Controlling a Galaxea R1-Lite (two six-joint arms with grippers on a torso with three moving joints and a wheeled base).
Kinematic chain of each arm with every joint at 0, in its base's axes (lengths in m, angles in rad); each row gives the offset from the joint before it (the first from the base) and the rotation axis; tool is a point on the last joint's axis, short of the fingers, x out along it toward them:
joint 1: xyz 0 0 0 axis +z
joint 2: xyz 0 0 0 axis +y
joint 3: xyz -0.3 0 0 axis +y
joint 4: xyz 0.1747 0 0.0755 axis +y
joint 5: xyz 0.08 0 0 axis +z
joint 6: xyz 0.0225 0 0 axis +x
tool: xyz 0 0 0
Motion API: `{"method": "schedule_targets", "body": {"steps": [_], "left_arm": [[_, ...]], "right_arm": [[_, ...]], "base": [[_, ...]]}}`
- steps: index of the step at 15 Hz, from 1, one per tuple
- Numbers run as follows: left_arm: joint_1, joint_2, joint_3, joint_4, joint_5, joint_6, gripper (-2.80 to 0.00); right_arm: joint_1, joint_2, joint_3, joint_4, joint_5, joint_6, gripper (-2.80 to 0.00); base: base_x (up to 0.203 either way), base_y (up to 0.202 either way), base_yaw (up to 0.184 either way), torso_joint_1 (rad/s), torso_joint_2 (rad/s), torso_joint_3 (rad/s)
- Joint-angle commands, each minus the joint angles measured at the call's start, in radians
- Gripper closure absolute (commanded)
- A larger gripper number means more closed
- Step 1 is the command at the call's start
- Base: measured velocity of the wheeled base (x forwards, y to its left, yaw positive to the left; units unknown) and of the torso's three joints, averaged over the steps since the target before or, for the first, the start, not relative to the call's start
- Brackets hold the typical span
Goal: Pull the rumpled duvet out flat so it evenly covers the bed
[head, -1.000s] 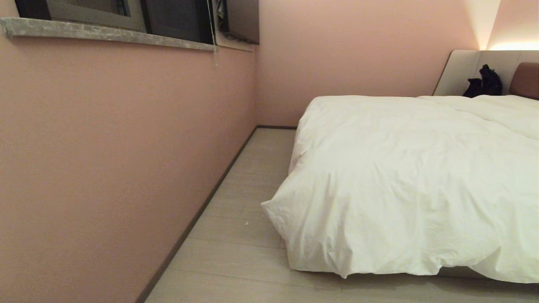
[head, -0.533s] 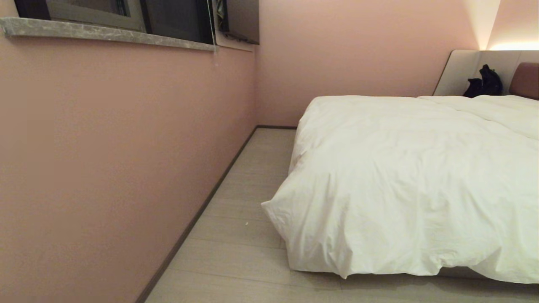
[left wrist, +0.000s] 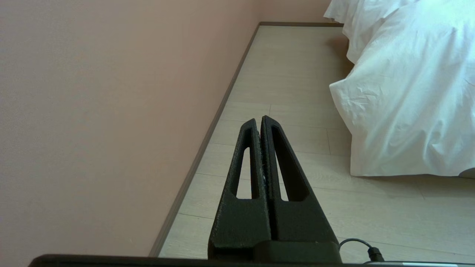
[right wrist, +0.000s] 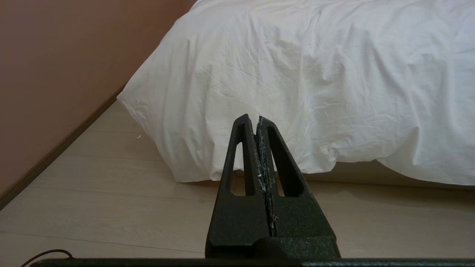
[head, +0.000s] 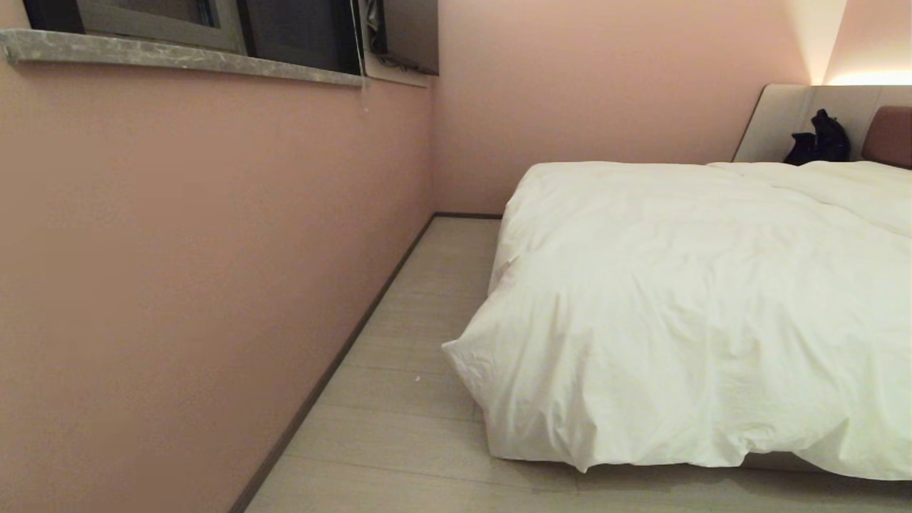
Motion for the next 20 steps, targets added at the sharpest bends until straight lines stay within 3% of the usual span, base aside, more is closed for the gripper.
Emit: {"method": "schedule_targets", "body": {"steps": [1,20], "left_arm": [[0.000,0.000,0.000,0.000,0.000,0.000,0.00],[0.000,0.000,0.000,0.000,0.000,0.000,0.00]], "right_arm": [[0.000,0.000,0.000,0.000,0.000,-0.001,0.00],[0.000,0.000,0.000,0.000,-0.001,0.001,0.00]], "base": [[0.000,0.000,0.000,0.000,0.00,0.000],[0.000,0.000,0.000,0.000,0.00,0.000]]}}
